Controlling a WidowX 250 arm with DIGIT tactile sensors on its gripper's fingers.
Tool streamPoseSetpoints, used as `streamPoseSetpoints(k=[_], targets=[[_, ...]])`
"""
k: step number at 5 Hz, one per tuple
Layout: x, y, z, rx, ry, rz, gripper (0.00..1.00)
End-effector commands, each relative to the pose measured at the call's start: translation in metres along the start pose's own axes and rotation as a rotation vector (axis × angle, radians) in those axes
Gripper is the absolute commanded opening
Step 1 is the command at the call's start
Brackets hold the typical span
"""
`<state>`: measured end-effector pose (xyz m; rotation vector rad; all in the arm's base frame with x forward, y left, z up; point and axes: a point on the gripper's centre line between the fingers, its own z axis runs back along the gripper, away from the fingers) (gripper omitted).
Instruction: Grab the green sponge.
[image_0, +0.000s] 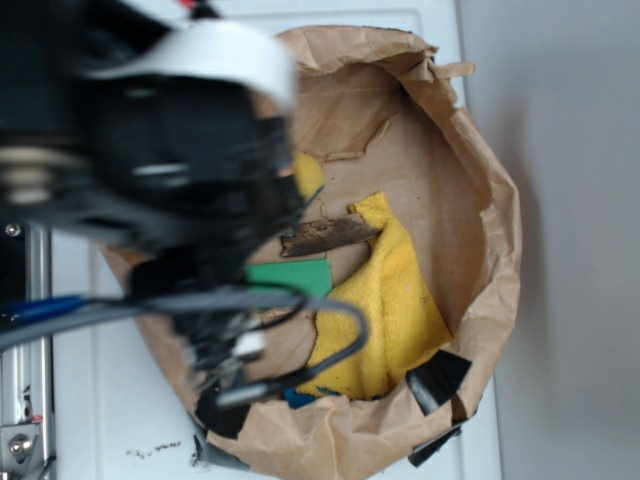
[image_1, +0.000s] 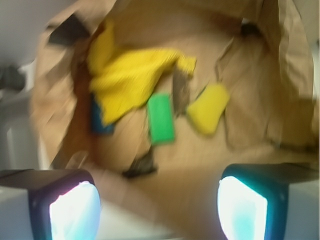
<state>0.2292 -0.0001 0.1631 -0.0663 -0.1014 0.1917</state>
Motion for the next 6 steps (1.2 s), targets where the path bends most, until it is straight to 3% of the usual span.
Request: streamPoseSetpoints(k=[1, 2, 3, 6], targets=[[0.008, 0.031, -0.049, -0.04, -0.063, 0.114, 1.0], [-0.027, 0.044, -0.073, 0.014, -0.038, 0.087, 1.0], [-0.04, 0.049, -0.066, -0.069, 0.015, 0.096, 1.0], [-0.04, 0.049, -0.066, -0.069, 0.015, 0.096, 1.0]])
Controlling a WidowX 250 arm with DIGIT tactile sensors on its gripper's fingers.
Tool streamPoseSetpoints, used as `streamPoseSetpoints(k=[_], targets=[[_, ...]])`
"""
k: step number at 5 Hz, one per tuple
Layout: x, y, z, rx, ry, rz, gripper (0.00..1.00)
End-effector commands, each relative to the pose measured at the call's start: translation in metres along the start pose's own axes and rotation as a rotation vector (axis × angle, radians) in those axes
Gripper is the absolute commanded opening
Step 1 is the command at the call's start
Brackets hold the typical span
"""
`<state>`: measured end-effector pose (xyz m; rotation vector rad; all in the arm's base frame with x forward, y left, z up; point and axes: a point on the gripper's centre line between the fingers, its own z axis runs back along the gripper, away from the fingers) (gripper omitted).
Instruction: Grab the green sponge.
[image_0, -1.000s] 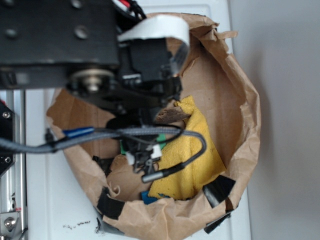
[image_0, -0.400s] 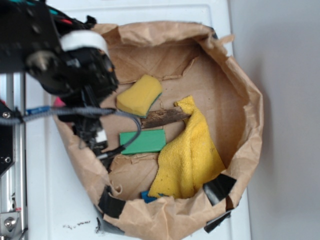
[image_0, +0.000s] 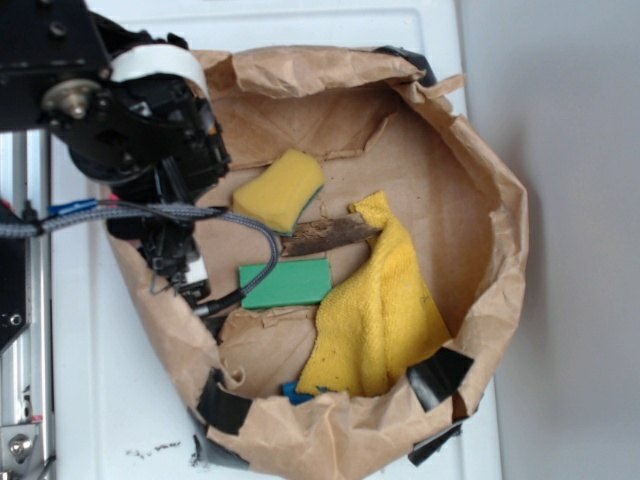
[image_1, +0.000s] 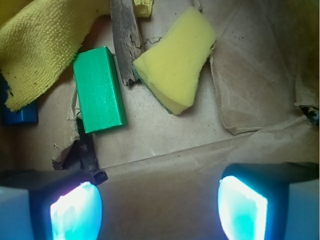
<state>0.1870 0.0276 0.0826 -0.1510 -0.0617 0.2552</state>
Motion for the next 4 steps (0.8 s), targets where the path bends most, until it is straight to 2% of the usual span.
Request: streamPoseSetpoints(k=[1, 2, 4], targets=[[0.003, 0.007, 0.009, 0.006, -0.031, 0.026, 1.0], [0.024, -0.002, 0.011, -0.016, -0.059, 0.043, 1.0], [0.064, -0.021, 0.036, -0.017, -0.031, 0.095, 1.0]])
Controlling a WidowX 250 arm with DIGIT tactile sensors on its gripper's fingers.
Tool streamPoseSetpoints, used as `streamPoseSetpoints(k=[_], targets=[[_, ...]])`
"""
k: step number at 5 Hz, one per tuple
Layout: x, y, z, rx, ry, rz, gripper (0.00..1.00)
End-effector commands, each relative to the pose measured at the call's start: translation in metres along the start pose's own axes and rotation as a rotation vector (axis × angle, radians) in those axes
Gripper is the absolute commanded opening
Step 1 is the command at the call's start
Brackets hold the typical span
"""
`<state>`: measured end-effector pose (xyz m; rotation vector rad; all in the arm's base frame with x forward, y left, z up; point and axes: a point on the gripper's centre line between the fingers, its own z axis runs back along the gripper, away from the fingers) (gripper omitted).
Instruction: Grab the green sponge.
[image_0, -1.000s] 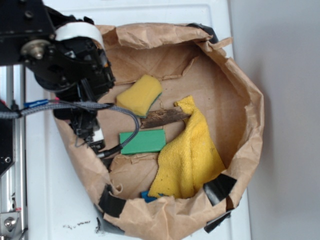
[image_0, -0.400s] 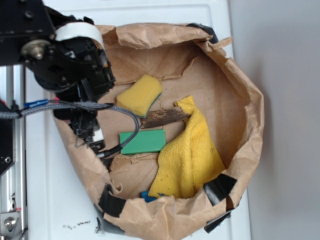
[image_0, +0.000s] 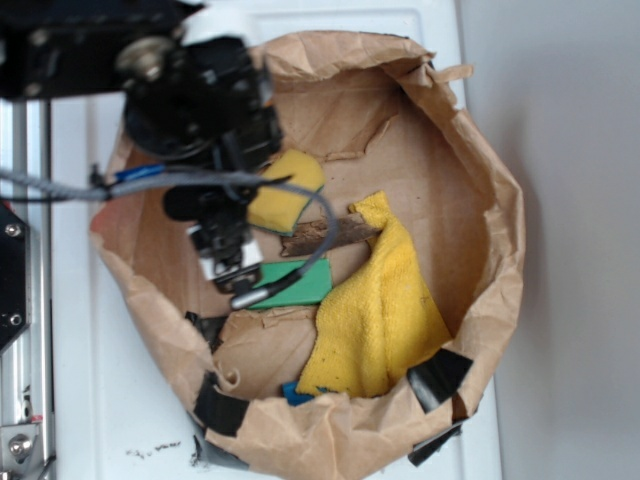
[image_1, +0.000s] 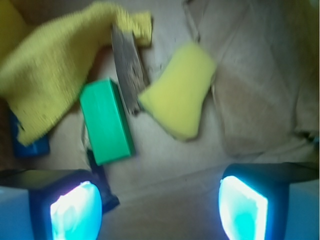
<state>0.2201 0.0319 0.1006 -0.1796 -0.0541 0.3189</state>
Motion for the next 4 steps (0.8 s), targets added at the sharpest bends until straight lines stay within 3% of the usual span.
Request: streamPoseSetpoints(k=[1, 2, 4], targets=[[0.043, -0.015, 0.003, 0.032, -0.06, 0.035, 1.0], [0.051, -0.009, -0.025, 0.082, -0.088, 0.025, 1.0], [0.058, 0.002, -0.069, 0.091, -0.091, -0.018, 1.0]])
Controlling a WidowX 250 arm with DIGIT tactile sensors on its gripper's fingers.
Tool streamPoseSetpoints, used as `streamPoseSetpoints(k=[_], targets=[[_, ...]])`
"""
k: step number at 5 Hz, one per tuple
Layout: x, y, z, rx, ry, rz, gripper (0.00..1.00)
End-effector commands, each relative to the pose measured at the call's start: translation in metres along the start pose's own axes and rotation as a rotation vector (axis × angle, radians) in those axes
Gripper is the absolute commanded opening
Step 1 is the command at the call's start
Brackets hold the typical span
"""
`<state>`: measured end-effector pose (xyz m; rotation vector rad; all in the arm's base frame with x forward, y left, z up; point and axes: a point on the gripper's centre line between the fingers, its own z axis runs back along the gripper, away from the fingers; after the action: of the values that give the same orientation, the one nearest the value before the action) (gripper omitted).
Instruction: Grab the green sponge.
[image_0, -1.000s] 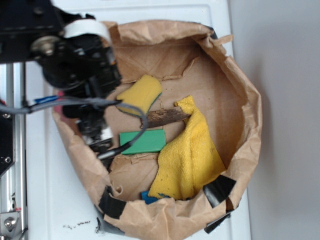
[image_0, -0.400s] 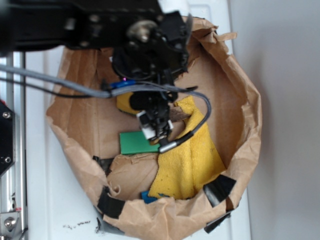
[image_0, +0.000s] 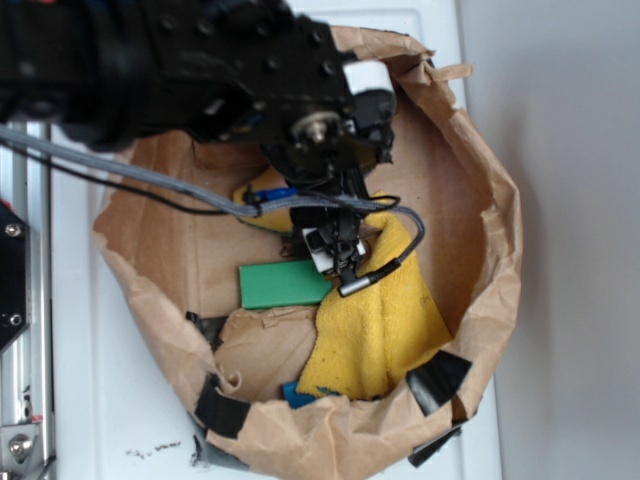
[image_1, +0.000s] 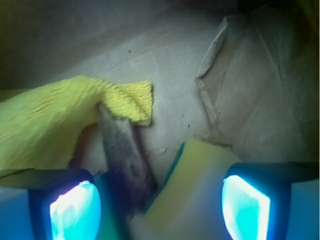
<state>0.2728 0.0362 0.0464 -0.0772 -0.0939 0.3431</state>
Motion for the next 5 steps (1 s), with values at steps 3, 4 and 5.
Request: streamPoseSetpoints(k=[3, 4, 5], targets=[[0.002, -0.019, 0.062, -0.148, 0.006, 0.033, 0.0], [-0.006, -0.025, 0.108, -0.167, 0.012, 0.077, 0.0], [-0.013, -0.029, 0.121, -0.17, -0.035, 0.12, 0.0]])
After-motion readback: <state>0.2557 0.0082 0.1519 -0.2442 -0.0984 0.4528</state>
